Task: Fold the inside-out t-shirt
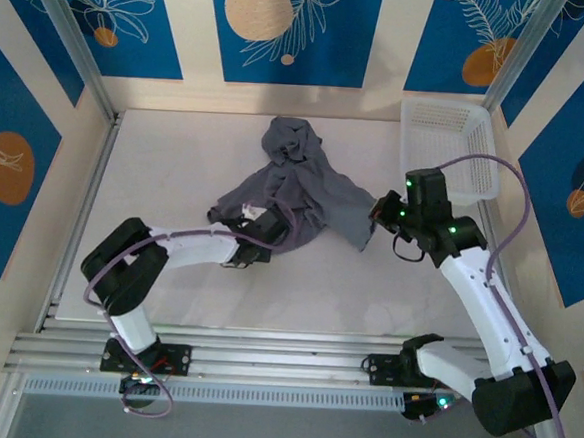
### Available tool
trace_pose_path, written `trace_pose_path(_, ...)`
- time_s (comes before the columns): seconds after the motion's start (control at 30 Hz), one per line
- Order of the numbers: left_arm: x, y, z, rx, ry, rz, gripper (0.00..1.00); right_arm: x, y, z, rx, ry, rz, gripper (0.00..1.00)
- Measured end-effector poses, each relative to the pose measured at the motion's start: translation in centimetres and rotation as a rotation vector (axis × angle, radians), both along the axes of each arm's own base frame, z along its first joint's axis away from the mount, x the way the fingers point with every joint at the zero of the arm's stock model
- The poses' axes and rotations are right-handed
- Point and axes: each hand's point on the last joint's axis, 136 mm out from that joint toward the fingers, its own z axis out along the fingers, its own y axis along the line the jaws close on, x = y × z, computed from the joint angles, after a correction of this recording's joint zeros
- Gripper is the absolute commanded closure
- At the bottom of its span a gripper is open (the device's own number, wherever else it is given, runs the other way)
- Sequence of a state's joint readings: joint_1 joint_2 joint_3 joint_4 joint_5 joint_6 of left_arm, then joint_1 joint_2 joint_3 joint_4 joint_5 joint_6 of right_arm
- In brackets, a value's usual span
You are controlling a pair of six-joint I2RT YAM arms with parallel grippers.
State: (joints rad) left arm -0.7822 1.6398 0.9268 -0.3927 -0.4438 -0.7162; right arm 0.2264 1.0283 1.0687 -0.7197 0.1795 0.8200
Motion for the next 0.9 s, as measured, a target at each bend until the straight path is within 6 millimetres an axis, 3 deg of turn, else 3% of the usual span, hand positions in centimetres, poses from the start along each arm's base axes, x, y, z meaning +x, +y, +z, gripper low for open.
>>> trace_pose_path(0.1, 0.5, 2.7, 2.9, -0.05, -0.05, 0.043, 1.0, -0.5, -2.7, 1.7, 0.018, -0.047, -0.086, 1.0)
trace_pose_path(0.2, 1.3, 4.9, 8.1, -0.154, -0.144, 0.06, 1.0, -1.4, -3.8, 5.1, 0.05, -0.123, -0.115, 1.0)
trace_pose_path(0.3, 0.9, 6.0, 15.7, -0.268, -0.289, 0.016, 1.0, -2.5, -3.4, 10.7, 0.092, -0.266, -0.09, 1.0)
trace_pose_path(0.43, -0.6, 6.2, 28.7, -0.421, -0.539, -0.098, 1.0, -6.1, -4.3, 18.9, 0.117, -0.513, -0.123, 1.0)
trace_pose_path(0.5, -1.0, 6.7, 33.0, -0.448, -0.621, -0.127, 1.0, -8.1, -5.2, 22.0, 0.113, -0.62, -0.156, 1.0)
trace_pose_path(0.57, -0.7, 7.0, 35.3, -0.452, -0.669, -0.139, 1.0, -9.0, -5.9, 23.8, 0.105, -0.686, -0.187, 1.0)
trace_pose_path(0.63, 0.7, 7.0, 34.1, -0.441, -0.647, -0.128, 1.0, -8.4, -6.1, 23.5, 0.091, -0.682, -0.201, 1.0)
trace_pose_path(0.7, 2.7, 6.8, 30.1, -0.421, -0.568, -0.106, 0.98, -6.6, -6.1, 20.6, 0.07, -0.6, -0.204, 1.0)
trace_pose_path(0.8, 5.3, 6.9, 20.2, -0.374, -0.358, -0.053, 0.88, -3.2, -5.7, 13.3, 0.036, -0.397, -0.2, 1.0)
trace_pose_path(0.9, 5.1, 7.7, 10.4, -0.322, -0.131, 0.001, 0.79, -1.7, -5.3, 4.5, 0.009, -0.161, -0.183, 1.0)
